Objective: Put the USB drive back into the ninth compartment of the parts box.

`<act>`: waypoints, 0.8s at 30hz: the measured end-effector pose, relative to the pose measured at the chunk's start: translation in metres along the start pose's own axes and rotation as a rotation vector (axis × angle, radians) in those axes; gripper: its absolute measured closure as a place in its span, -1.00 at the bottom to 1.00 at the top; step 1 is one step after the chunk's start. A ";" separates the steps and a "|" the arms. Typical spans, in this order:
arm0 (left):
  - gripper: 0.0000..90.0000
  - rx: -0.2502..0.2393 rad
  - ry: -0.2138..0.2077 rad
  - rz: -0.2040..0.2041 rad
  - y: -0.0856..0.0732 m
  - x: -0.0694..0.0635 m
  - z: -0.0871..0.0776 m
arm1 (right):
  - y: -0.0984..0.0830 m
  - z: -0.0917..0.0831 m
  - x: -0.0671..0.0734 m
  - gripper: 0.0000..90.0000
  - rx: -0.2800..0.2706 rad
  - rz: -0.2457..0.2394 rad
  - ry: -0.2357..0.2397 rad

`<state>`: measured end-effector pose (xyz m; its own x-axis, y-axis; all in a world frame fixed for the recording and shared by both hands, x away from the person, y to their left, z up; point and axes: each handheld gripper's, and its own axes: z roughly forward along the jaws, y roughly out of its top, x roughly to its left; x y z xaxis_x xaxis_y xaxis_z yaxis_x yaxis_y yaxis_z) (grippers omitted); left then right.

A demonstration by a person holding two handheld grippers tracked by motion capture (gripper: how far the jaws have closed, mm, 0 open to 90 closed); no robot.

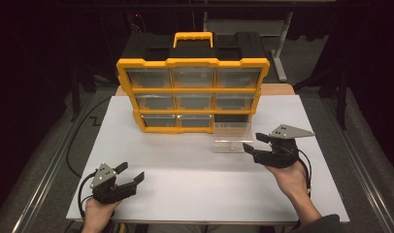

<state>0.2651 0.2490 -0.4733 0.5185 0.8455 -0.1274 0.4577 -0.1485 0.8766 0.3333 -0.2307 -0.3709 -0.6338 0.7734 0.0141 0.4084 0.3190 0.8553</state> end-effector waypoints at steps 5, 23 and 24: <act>-0.44 0.000 0.001 0.000 0.000 0.000 0.000 | -0.005 -0.006 0.000 -0.15 -0.011 0.002 -0.006; -0.44 0.000 0.002 -0.002 0.000 0.000 0.000 | -0.021 -0.021 0.002 -0.15 -0.043 0.012 -0.010; -0.44 -0.001 0.002 -0.002 0.000 0.000 0.000 | -0.022 -0.022 0.002 -0.15 -0.042 0.013 -0.013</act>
<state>0.2651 0.2492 -0.4733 0.5161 0.8469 -0.1286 0.4585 -0.1463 0.8766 0.3088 -0.2484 -0.3784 -0.6203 0.7842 0.0186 0.3884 0.2864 0.8758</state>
